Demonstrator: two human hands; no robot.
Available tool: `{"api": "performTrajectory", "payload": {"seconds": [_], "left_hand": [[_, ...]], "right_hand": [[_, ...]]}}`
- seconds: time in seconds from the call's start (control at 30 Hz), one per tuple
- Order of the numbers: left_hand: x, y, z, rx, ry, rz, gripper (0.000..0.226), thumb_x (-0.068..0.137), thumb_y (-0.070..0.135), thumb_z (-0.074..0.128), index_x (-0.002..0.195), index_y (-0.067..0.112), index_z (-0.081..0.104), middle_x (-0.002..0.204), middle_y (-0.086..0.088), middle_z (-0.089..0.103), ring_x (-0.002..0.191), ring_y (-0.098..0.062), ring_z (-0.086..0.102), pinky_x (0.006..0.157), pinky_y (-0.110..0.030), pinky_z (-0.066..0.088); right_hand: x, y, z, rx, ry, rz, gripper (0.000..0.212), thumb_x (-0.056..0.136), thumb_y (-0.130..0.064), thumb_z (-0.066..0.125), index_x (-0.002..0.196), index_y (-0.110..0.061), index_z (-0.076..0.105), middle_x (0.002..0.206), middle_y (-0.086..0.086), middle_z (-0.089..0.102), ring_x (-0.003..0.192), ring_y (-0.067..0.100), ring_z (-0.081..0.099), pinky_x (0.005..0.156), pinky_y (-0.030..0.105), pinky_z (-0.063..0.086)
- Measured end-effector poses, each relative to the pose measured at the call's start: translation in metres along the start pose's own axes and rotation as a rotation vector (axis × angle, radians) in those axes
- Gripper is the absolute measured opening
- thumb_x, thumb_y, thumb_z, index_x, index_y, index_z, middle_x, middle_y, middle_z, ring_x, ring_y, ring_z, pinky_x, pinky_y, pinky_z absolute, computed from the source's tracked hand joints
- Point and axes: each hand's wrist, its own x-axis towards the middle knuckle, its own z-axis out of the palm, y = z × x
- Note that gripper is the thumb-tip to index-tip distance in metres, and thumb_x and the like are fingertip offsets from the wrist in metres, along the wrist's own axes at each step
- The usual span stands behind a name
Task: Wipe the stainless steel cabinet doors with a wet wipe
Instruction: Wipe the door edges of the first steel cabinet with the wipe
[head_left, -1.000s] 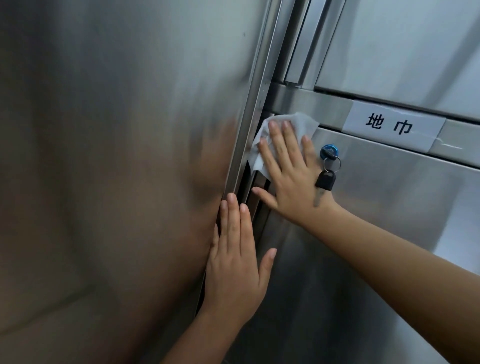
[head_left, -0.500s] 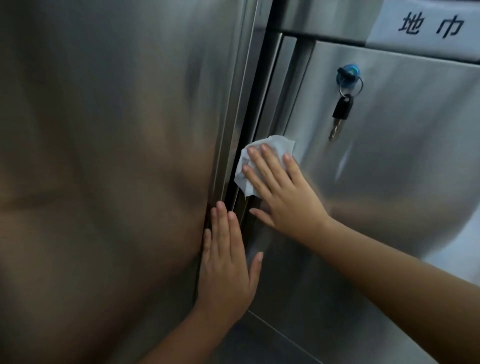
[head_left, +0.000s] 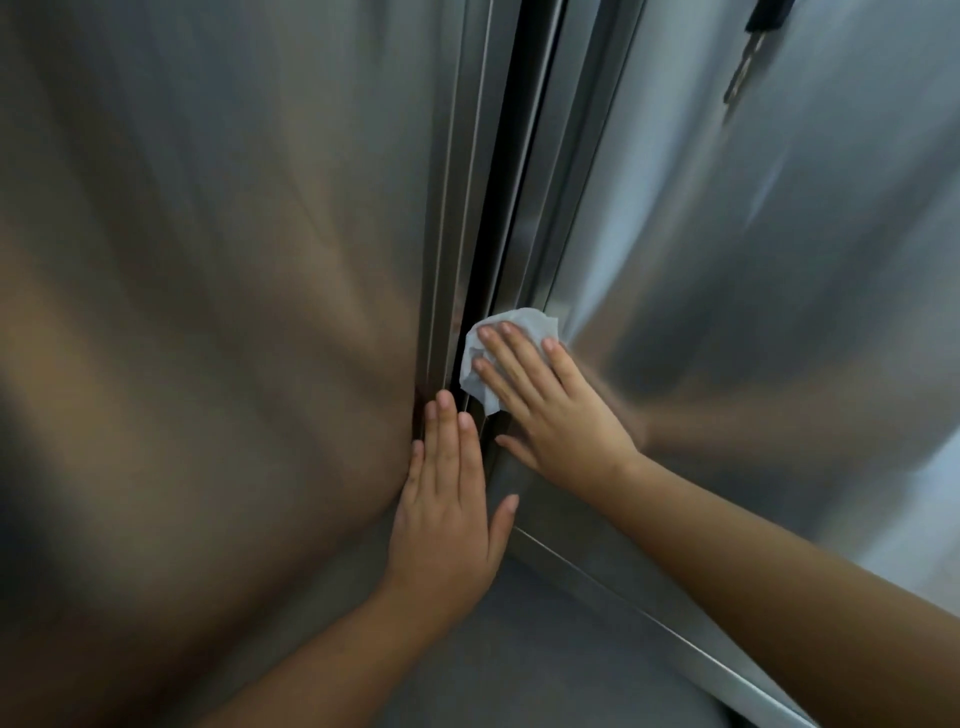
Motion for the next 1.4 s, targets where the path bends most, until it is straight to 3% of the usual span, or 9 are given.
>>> {"api": "performTrajectory", "payload": {"seconds": [0.3, 0.4, 0.47, 0.57, 0.77, 0.97, 1.13, 1.23, 1.4], "left_hand": [[-0.025, -0.004, 0.001, 0.001, -0.132, -0.008, 0.068, 0.095, 0.041, 0.025, 0.137, -0.012, 0.018, 0.144, -0.028, 0.021, 0.136, -0.037, 0.021, 0.111, -0.035, 0.007], [-0.028, -0.003, -0.002, -0.008, -0.169, -0.031, 0.07, 0.099, 0.042, 0.012, 0.134, -0.016, 0.029, 0.142, -0.03, 0.023, 0.13, -0.043, 0.029, 0.111, -0.036, 0.006], [-0.028, -0.002, -0.004, 0.006, -0.192, -0.036, 0.072, 0.099, 0.043, 0.007, 0.132, -0.016, 0.033, 0.141, -0.03, 0.024, 0.128, -0.043, 0.032, 0.112, -0.036, 0.014], [-0.028, -0.003, -0.004, -0.002, -0.187, -0.043, 0.071, 0.098, 0.043, 0.008, 0.132, -0.016, 0.033, 0.141, -0.029, 0.024, 0.128, -0.043, 0.032, 0.111, -0.036, 0.012], [-0.028, -0.003, 0.0, -0.014, -0.183, -0.066, 0.069, 0.098, 0.043, 0.017, 0.135, -0.015, 0.027, 0.142, -0.029, 0.025, 0.129, -0.043, 0.032, 0.11, -0.034, 0.008], [-0.031, 0.0, -0.002, -0.053, -0.148, -0.056, 0.066, 0.099, 0.044, 0.012, 0.136, -0.01, 0.019, 0.144, -0.028, 0.024, 0.131, -0.041, 0.031, 0.111, -0.034, 0.008], [-0.019, 0.003, -0.006, -0.069, -0.072, -0.05, 0.068, 0.099, 0.043, 0.011, 0.143, -0.008, 0.004, 0.145, -0.028, 0.022, 0.136, -0.035, 0.023, 0.112, -0.034, 0.009], [-0.008, 0.006, -0.007, -0.086, -0.039, -0.059, 0.067, 0.099, 0.044, 0.011, 0.14, -0.01, 0.01, 0.144, -0.029, 0.021, 0.137, -0.037, 0.019, 0.111, -0.034, 0.008], [0.003, 0.017, -0.008, -0.094, 0.024, -0.028, 0.066, 0.099, 0.043, 0.013, 0.138, -0.01, 0.014, 0.144, -0.03, 0.021, 0.143, -0.026, -0.001, 0.111, -0.038, 0.011]], "right_hand": [[-0.019, -0.052, 0.013, 0.034, -0.063, -0.038, 0.082, 0.091, -0.062, 0.016, 0.148, -0.006, -0.002, 0.152, 0.018, -0.009, 0.138, 0.035, -0.009, 0.112, 0.045, 0.0], [-0.024, -0.066, 0.016, 0.043, -0.085, -0.053, 0.081, 0.092, -0.061, 0.014, 0.147, -0.005, -0.004, 0.152, 0.019, -0.01, 0.138, 0.034, -0.01, 0.111, 0.045, -0.001], [-0.029, -0.078, 0.019, 0.048, -0.1, -0.086, 0.078, 0.093, -0.058, 0.013, 0.147, -0.004, -0.006, 0.151, 0.02, -0.011, 0.137, 0.035, -0.011, 0.11, 0.045, -0.003], [-0.038, -0.097, 0.021, 0.037, -0.12, -0.143, 0.072, 0.093, -0.046, 0.01, 0.146, -0.001, -0.011, 0.149, 0.024, -0.016, 0.133, 0.04, -0.017, 0.107, 0.048, -0.007], [-0.047, -0.115, 0.024, 0.061, -0.178, -0.219, 0.076, 0.098, -0.047, 0.018, 0.142, 0.003, -0.018, 0.146, 0.026, -0.021, 0.129, 0.043, -0.022, 0.101, 0.053, -0.013], [-0.047, -0.105, 0.018, 0.078, -0.196, -0.278, 0.071, 0.099, -0.045, 0.017, 0.144, -0.002, -0.019, 0.147, 0.026, -0.024, 0.127, 0.043, -0.026, 0.099, 0.052, -0.016], [-0.038, -0.071, 0.011, 0.089, -0.129, -0.196, 0.071, 0.097, -0.046, 0.013, 0.146, -0.003, -0.015, 0.148, 0.026, -0.023, 0.131, 0.041, -0.025, 0.102, 0.051, -0.015], [-0.025, -0.043, 0.006, 0.111, -0.093, -0.115, 0.072, 0.096, -0.053, 0.014, 0.148, -0.009, -0.011, 0.15, 0.024, -0.019, 0.132, 0.04, -0.023, 0.106, 0.048, -0.011], [-0.001, 0.001, -0.004, 0.15, -0.089, -0.009, 0.077, 0.093, -0.059, 0.019, 0.148, -0.012, -0.006, 0.152, 0.021, -0.012, 0.136, 0.036, -0.016, 0.109, 0.046, -0.004]]}}
